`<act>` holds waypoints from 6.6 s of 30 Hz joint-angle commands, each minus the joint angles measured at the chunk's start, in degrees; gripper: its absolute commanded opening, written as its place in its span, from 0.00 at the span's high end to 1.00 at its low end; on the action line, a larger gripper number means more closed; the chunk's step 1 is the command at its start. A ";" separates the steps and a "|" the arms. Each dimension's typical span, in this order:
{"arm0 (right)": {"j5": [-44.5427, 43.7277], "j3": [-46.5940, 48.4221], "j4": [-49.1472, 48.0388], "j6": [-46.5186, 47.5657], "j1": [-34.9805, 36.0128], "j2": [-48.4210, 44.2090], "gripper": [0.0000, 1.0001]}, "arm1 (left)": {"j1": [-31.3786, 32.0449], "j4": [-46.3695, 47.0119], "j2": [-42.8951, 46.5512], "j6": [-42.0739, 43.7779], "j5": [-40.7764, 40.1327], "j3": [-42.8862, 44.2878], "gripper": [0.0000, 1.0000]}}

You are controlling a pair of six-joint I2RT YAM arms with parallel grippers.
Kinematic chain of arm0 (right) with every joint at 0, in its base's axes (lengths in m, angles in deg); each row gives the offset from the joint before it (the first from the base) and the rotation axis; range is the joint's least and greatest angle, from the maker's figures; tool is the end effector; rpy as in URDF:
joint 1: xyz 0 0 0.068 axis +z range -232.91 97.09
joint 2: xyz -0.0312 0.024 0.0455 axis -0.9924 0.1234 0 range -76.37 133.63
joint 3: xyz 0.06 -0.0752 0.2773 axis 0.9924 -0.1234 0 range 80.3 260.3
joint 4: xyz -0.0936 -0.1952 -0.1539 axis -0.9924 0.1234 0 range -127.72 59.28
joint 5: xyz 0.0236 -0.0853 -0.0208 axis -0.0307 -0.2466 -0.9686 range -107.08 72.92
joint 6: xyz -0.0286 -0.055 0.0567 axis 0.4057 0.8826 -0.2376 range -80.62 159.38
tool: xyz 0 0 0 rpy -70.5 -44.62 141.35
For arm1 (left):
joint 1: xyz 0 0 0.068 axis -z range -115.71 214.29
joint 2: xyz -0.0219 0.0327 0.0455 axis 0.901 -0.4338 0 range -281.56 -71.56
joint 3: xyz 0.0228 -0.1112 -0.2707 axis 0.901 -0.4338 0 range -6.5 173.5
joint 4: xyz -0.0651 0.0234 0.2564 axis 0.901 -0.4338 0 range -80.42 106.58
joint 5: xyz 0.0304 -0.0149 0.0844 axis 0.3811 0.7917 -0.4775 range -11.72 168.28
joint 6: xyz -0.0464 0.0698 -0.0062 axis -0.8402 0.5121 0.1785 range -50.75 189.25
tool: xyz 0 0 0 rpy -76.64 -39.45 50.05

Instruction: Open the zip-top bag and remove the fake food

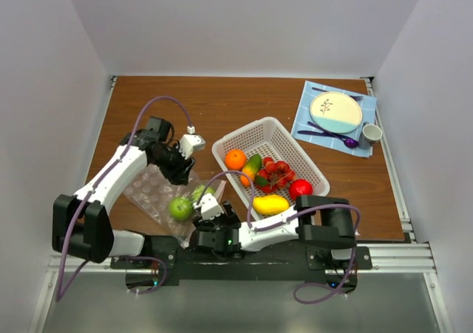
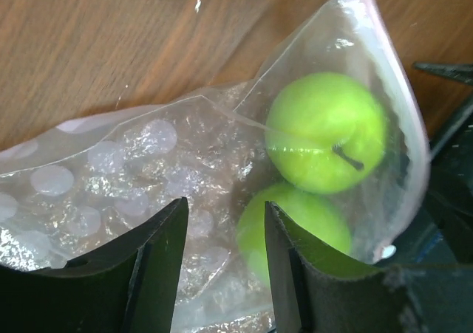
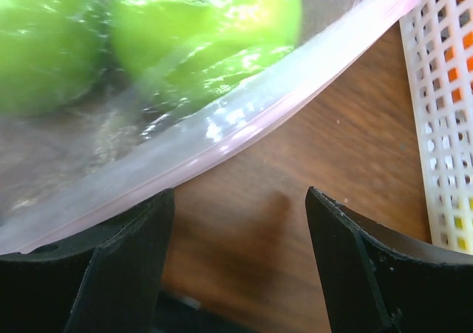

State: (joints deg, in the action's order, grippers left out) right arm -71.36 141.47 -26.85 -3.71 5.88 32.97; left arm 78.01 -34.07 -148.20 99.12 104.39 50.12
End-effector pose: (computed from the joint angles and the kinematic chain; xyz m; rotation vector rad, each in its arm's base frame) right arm 0.0679 0.3844 0.1366 -0.5344 2.0271 0.0911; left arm 0.2403 -0.0919 0.2299 1.0991 2.4623 -0.5539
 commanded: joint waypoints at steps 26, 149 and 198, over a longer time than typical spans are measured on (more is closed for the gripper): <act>8.14 4.65 -17.64 11.71 -8.99 2.10 0.11 | 13.00 13.75 -6.15 -1.05 -11.96 -9.33 0.53; 6.56 7.13 -8.94 10.05 -3.19 2.02 0.23 | -18.19 -7.10 8.79 20.23 -15.91 2.28 0.30; 13.14 16.88 -17.37 16.64 -3.63 9.84 0.12 | 2.63 7.06 -0.79 3.27 -15.21 -11.88 0.39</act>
State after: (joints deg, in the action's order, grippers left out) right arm -59.53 156.29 -40.49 13.43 2.58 42.79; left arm 79.58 -27.95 -148.62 105.52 87.25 38.84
